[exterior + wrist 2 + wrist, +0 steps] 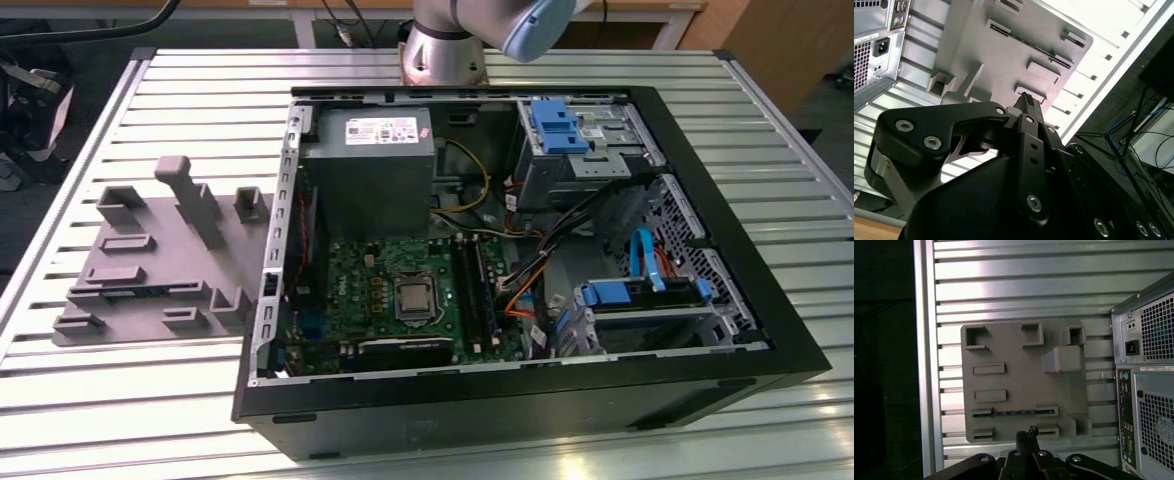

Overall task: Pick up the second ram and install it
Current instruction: 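Pick up the second ram and move it above second insertion slot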

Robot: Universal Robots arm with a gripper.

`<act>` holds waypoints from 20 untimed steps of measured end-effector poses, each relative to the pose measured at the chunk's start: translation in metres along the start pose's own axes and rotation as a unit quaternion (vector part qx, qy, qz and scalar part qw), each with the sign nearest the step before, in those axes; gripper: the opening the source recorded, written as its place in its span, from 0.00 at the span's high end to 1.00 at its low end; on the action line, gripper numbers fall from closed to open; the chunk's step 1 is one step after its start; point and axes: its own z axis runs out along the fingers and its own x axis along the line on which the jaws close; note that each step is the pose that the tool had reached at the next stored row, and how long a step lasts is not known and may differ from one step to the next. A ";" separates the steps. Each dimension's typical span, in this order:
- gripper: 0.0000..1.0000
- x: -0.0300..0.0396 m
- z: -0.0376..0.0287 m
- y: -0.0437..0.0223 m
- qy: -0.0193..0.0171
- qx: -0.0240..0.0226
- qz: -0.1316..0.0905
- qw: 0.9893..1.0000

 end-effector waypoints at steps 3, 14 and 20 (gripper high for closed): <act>0.89 0.0000 0.0000 0.0000 0.000 0.000 0.000 1.000; 0.89 0.0002 0.0000 0.0000 0.001 0.000 -0.024 1.000; 0.89 0.0001 0.0004 -0.0001 0.003 0.000 -0.060 0.998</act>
